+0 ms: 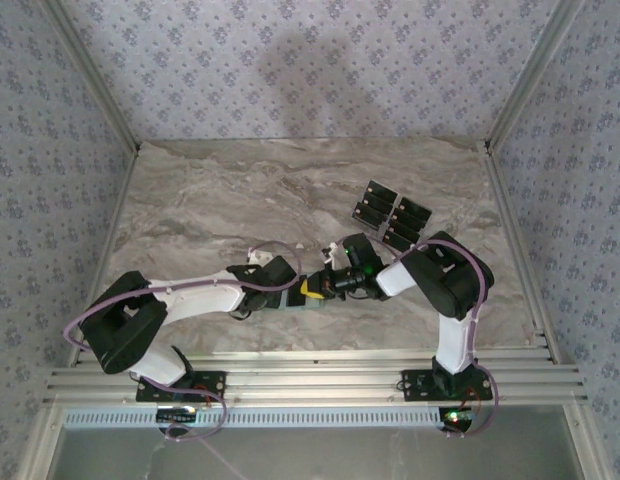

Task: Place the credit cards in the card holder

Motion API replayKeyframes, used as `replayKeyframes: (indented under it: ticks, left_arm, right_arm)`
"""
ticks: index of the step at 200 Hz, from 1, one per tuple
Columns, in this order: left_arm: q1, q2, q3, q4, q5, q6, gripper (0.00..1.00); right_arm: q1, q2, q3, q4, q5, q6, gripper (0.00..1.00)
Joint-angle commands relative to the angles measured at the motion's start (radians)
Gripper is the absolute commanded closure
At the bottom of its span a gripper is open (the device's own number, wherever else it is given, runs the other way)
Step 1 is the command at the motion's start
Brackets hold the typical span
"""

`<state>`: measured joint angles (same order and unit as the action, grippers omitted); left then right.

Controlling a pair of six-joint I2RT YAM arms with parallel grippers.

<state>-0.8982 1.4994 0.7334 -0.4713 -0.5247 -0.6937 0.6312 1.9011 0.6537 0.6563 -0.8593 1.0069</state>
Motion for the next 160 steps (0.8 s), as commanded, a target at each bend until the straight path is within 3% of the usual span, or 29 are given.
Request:
replayKeyframes:
  ticks: [1,160]
  left_arm:
    - [-0.002,-0.006,-0.025,-0.038,-0.007,-0.005,0.08]
    - [-0.002,-0.005,-0.029,-0.030,-0.003,-0.009,0.08]
  right_arm:
    - [0.016,0.033,0.013,-0.059,0.014,0.023,1.00]
    - [0.030,0.067,0.066,-0.068,0.008,0.017,1.00]
